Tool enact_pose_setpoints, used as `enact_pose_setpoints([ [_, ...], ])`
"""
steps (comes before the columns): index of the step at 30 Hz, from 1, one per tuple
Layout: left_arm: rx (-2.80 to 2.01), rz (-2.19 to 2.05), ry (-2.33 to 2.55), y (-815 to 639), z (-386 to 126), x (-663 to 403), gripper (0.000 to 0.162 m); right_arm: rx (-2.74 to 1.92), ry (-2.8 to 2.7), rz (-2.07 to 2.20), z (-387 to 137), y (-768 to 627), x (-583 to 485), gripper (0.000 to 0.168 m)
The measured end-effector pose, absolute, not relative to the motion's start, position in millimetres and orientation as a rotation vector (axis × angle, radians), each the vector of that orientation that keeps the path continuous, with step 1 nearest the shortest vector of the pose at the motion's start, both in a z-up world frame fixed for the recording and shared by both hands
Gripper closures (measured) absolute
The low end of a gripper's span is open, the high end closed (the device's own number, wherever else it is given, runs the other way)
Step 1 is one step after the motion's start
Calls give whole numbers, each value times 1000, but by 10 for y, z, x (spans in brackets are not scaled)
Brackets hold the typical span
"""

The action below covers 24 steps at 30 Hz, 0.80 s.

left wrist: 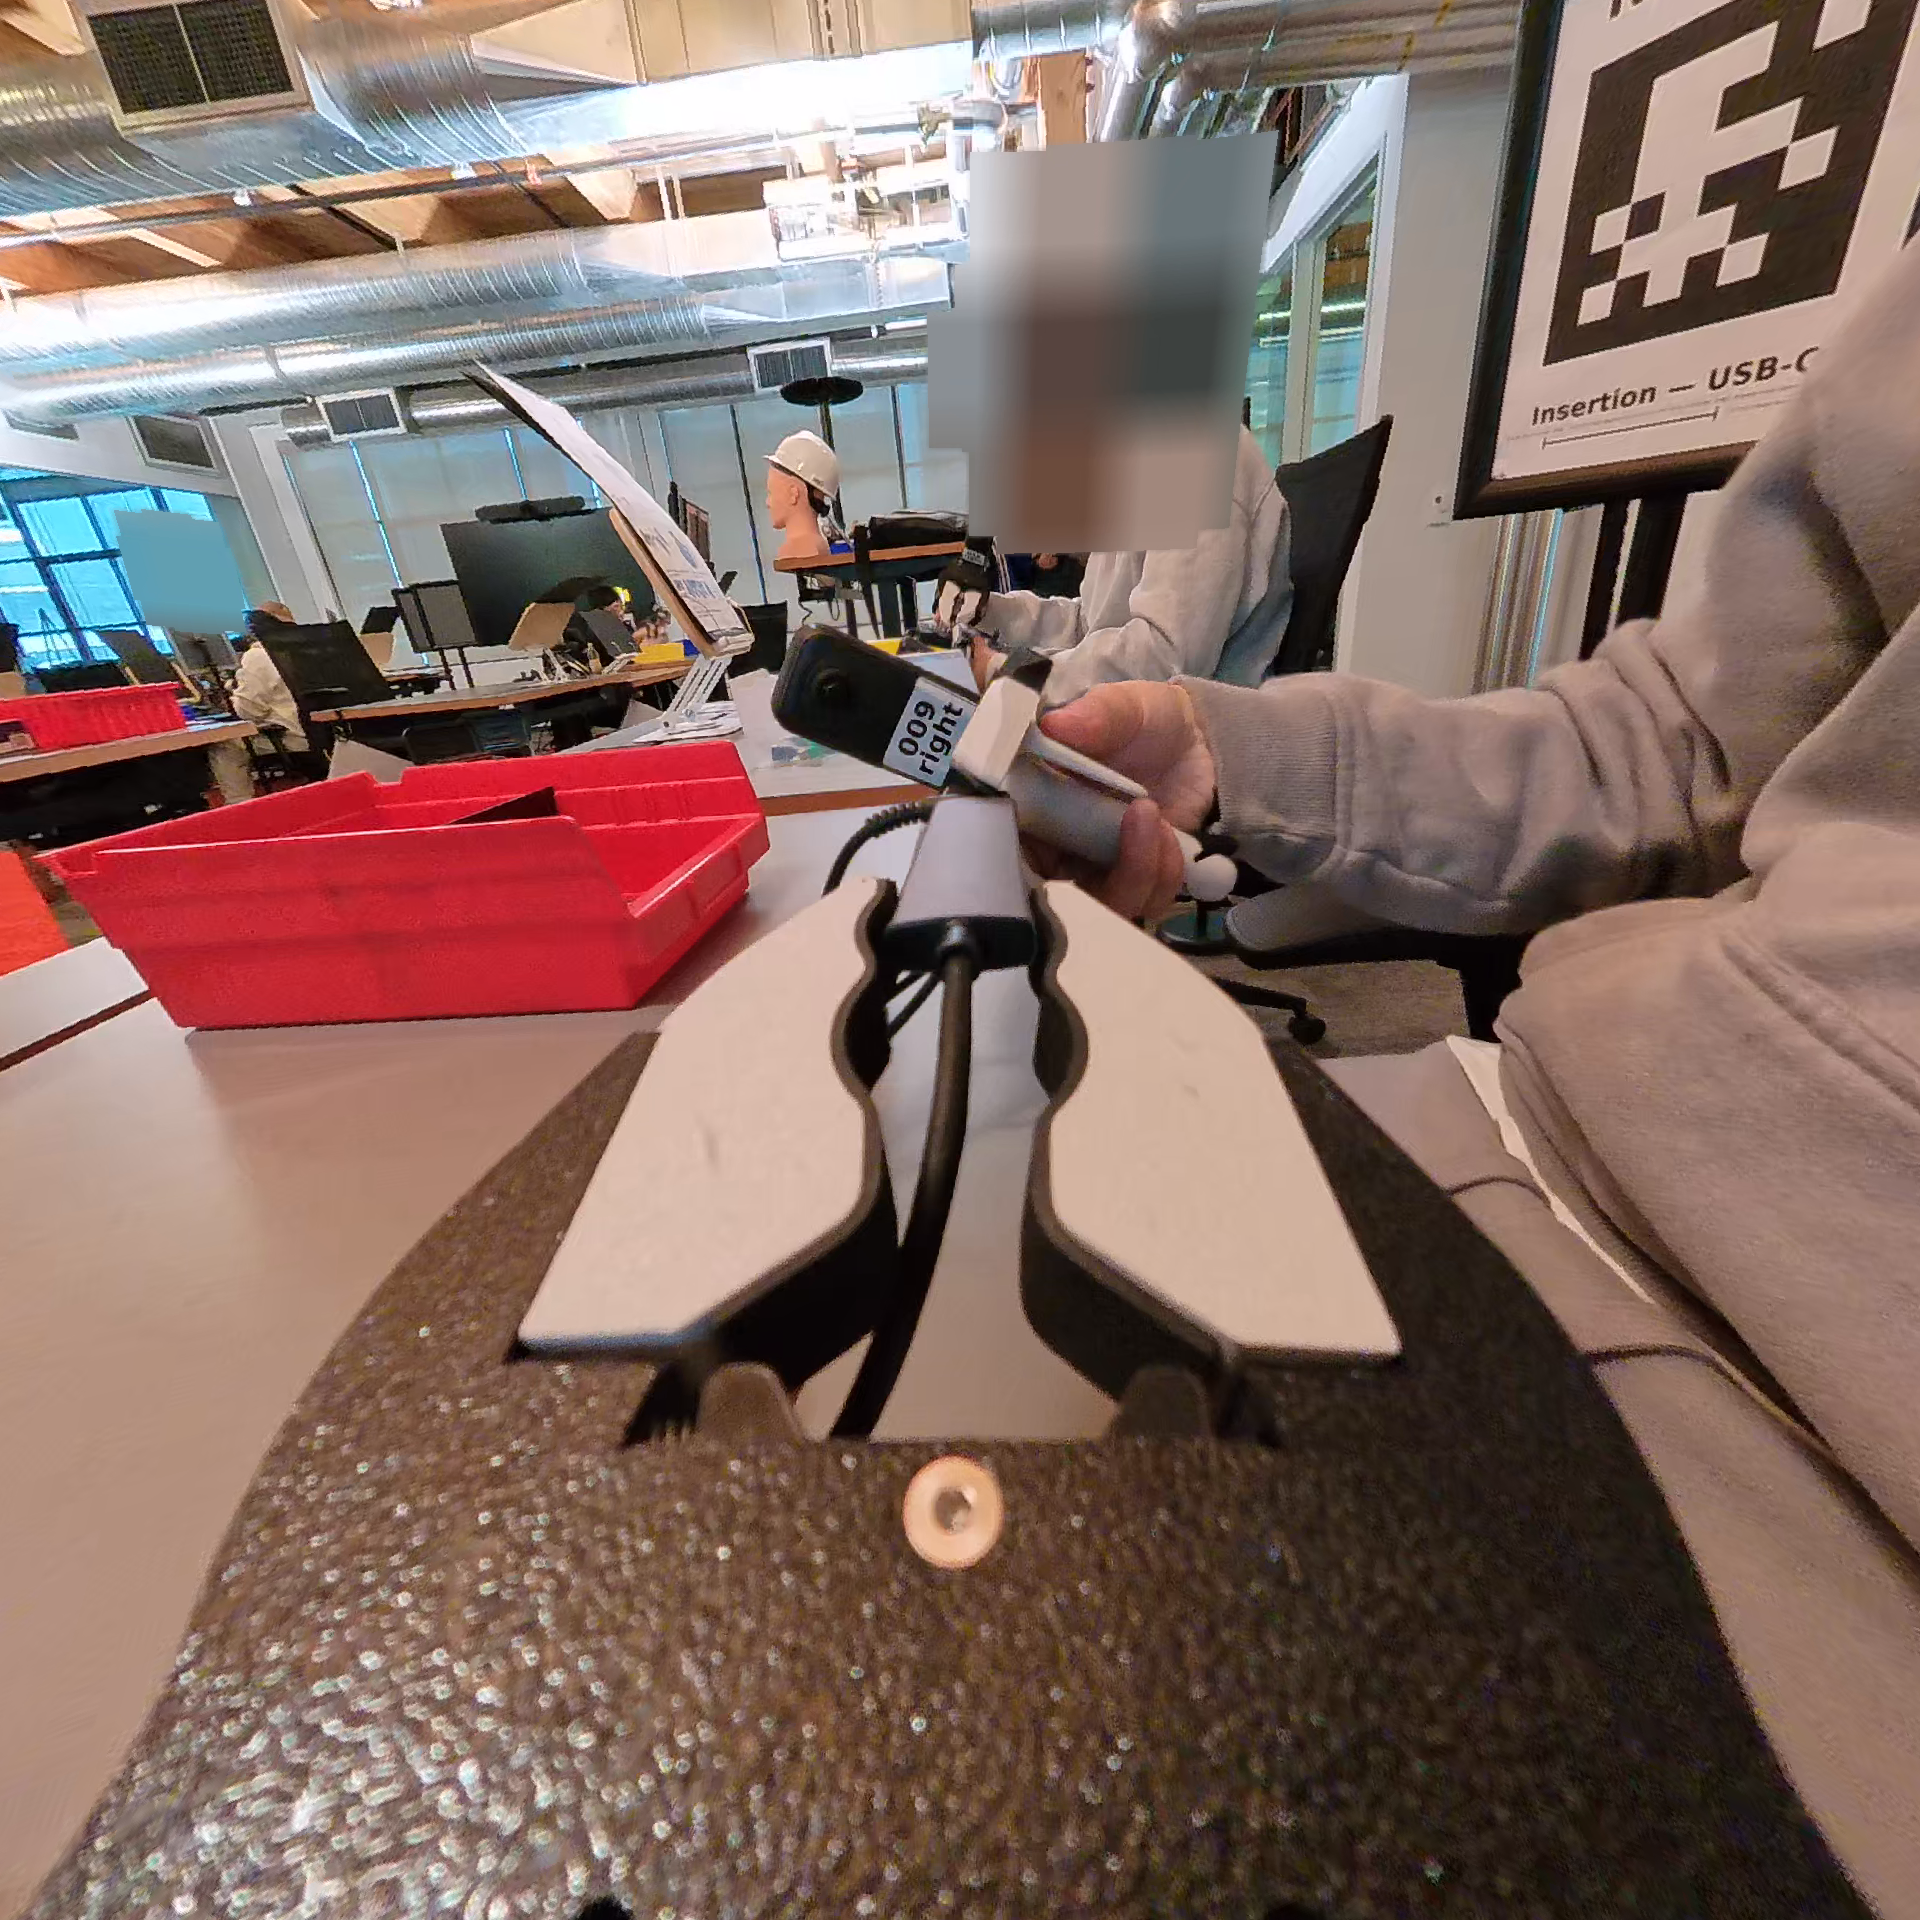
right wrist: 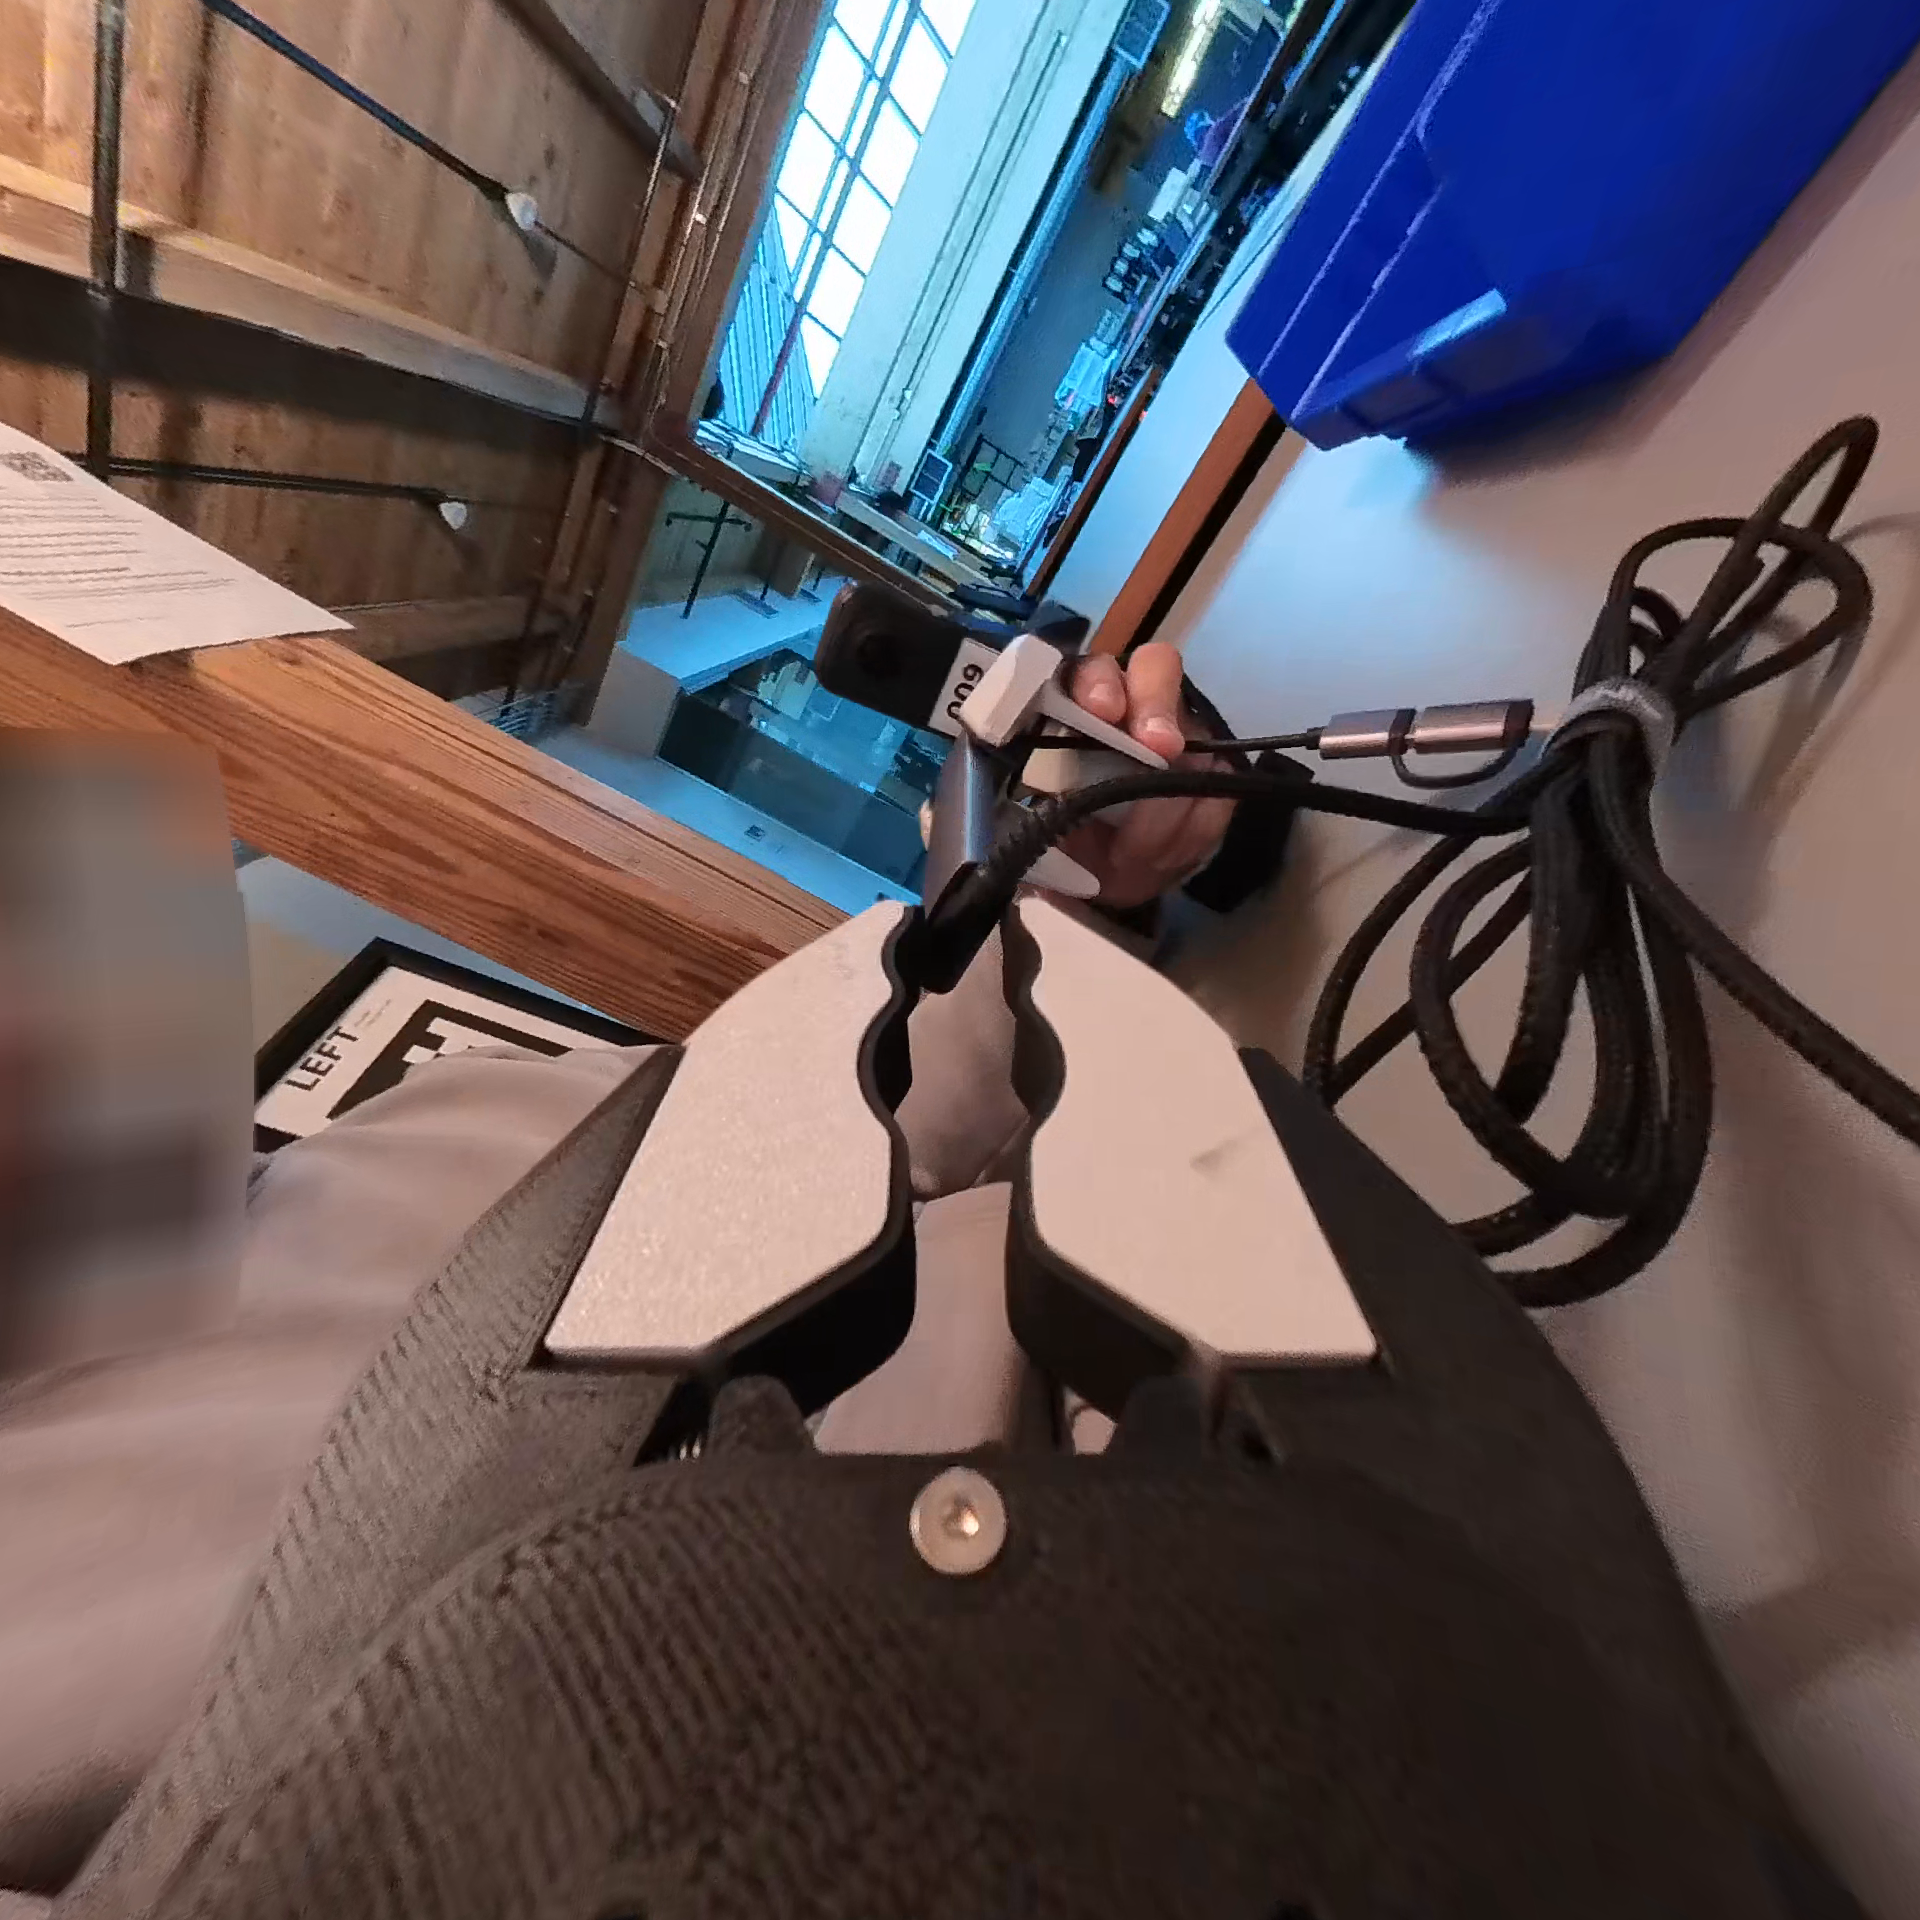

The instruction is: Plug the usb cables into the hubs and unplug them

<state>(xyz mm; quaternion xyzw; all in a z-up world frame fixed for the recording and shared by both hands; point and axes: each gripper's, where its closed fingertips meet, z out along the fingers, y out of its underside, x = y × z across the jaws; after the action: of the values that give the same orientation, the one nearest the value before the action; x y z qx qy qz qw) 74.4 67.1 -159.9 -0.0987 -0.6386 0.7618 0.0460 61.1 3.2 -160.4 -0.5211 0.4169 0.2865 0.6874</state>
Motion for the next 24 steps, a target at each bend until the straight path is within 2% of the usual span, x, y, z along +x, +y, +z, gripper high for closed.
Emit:
enact_pose_setpoints([
  [11,-402,2250,-2182,621,-1776,736,138,-1310,1072,688,-1852,-35,600,158],
  [24,-404,2195,-2369,411,-1908,721,138,-1576,1068,674,-1766,-293,548,159],
])
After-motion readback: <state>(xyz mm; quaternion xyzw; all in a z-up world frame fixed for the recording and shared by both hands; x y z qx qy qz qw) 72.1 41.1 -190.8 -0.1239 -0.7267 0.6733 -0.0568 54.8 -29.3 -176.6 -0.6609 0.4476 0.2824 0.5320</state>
